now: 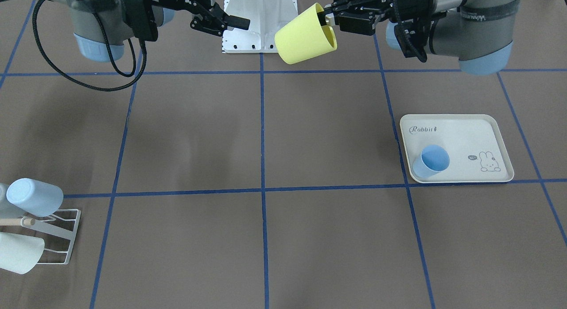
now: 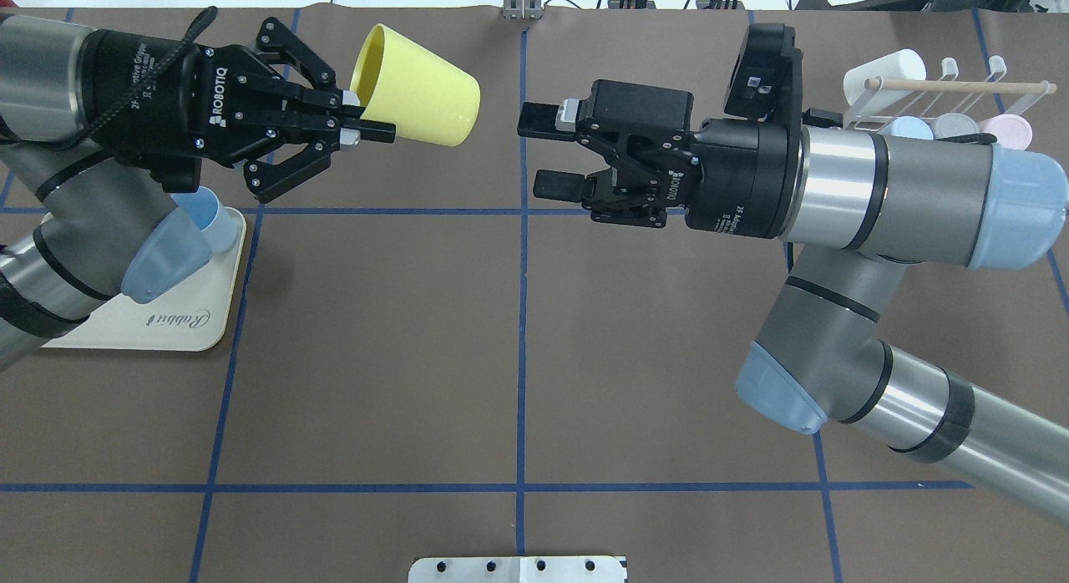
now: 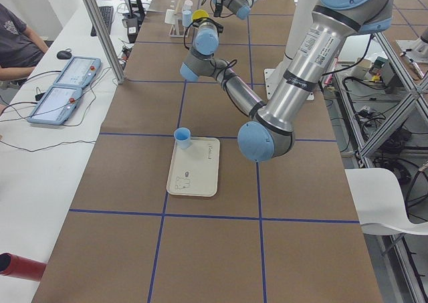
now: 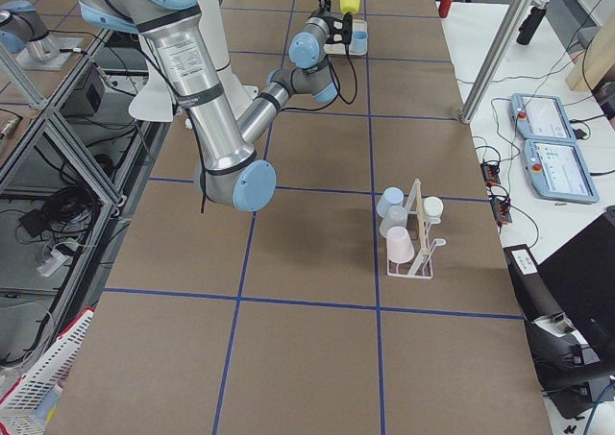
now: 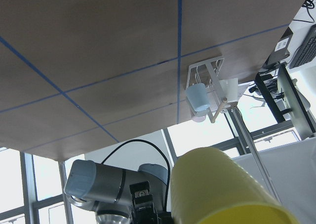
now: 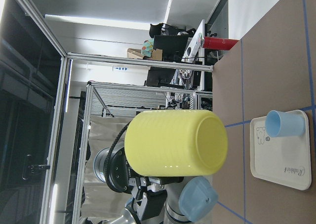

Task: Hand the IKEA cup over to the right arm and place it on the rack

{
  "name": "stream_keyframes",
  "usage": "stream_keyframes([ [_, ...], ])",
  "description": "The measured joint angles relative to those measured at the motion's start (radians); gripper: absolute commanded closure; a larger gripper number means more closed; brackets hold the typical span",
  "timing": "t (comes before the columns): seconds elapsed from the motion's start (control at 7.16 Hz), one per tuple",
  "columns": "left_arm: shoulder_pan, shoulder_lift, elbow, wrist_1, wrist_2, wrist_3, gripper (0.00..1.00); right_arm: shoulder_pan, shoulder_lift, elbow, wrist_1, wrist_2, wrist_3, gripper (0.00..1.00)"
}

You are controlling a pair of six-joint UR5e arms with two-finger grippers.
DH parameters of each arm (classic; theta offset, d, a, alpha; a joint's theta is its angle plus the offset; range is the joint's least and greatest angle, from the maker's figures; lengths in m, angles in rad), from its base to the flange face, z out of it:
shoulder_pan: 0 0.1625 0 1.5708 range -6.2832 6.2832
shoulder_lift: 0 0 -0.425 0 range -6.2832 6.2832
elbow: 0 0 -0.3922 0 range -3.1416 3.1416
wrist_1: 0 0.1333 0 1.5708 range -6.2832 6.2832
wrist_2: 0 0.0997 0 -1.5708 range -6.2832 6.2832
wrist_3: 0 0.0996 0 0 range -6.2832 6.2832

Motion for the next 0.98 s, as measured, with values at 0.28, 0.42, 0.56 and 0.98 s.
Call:
stream_keyframes([
  [0.28,0.020,0.021,-0.004,-0.115,0.068,-0.196,1.00,-0.004,0.018,-0.033,0.037,-0.012,0.000,0.06],
  [0.42,0.023,0.054,-0.014,-0.158,0.137,-0.307,1.00,-0.007,0.037,-0.063,0.072,-0.020,0.000,0.06],
  [0.56,0.027,0.077,-0.022,-0.187,0.193,-0.364,1.00,-0.011,0.054,-0.084,0.097,-0.025,0.001,0.06],
  [0.98,0.045,0.088,-0.050,-0.204,0.273,-0.398,1.00,-0.034,0.132,-0.132,0.113,-0.035,0.002,0.06],
])
